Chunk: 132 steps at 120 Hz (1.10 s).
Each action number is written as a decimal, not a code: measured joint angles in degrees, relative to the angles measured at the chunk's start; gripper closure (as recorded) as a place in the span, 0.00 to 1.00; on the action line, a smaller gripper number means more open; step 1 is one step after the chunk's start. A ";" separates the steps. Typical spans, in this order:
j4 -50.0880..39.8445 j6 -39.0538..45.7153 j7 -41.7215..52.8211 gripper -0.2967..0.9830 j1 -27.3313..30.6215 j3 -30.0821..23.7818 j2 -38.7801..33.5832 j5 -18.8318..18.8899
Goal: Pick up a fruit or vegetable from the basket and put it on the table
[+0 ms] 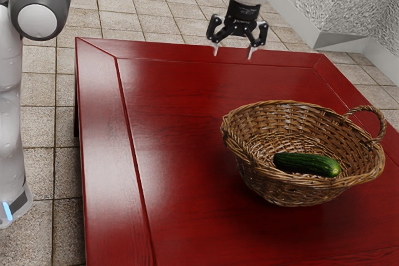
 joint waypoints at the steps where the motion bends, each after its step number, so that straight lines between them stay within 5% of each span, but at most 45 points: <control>1: 0.00 -0.02 -0.60 0.23 0.03 0.00 0.00 0.00; 41: 1.50 0.77 -19.35 0.23 1.53 -0.17 1.76 -0.27; 57: 12.74 2.50 -24.55 0.23 1.65 -2.56 13.70 -0.41; 100: 16.47 23.08 -33.51 0.23 0.01 -7.35 24.90 -0.24; 119: 15.82 29.86 -36.03 0.23 -3.52 -6.28 24.05 -0.19; 132: 3.20 32.62 -37.47 0.23 -9.81 -0.49 12.13 -2.79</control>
